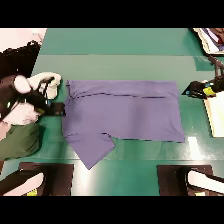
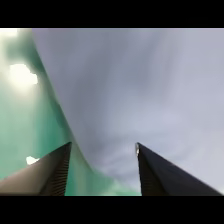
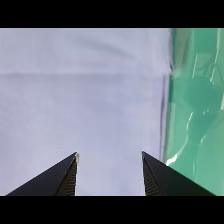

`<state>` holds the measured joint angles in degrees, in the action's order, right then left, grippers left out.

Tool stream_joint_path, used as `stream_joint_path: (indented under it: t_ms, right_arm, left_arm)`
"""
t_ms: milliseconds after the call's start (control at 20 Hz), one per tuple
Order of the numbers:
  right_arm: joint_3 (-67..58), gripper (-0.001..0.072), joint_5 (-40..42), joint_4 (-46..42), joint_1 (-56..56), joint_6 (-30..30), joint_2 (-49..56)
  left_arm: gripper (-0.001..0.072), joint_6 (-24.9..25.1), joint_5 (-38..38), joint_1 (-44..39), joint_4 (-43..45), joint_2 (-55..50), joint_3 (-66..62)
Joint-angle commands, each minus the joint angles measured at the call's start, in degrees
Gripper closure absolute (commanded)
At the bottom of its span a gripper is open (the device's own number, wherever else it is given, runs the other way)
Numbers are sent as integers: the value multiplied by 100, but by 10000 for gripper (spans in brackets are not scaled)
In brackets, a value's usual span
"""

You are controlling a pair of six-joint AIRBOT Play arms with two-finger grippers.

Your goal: Fold the shirts.

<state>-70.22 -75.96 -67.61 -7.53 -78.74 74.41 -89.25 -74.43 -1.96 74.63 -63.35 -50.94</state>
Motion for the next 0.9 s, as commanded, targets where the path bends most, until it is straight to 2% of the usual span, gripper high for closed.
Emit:
stream_joint_path:
  t_ms: [0, 250, 550, 800, 850]
  right_arm:
    - [476, 262, 94, 22, -212, 66, -592]
    - [496, 262, 55, 68, -221, 66, -839]
    - [496, 262, -15, 68, -223, 63, -1134]
    - [496, 262, -81, 66, -223, 61, -1377]
    - [496, 262, -122, 63, -223, 61, -1427]
  left_arm:
    - [218, -313, -127, -2, -782, 1235, 1580]
    - [218, -529, -83, -2, -1182, 1998, 2736]
    - [219, -485, 1281, -2, -1982, 1996, 3244]
    - [221, -476, 1462, -4, -2238, 1996, 3510]
    - [330, -459, 1427, -2, -2262, 1996, 3510]
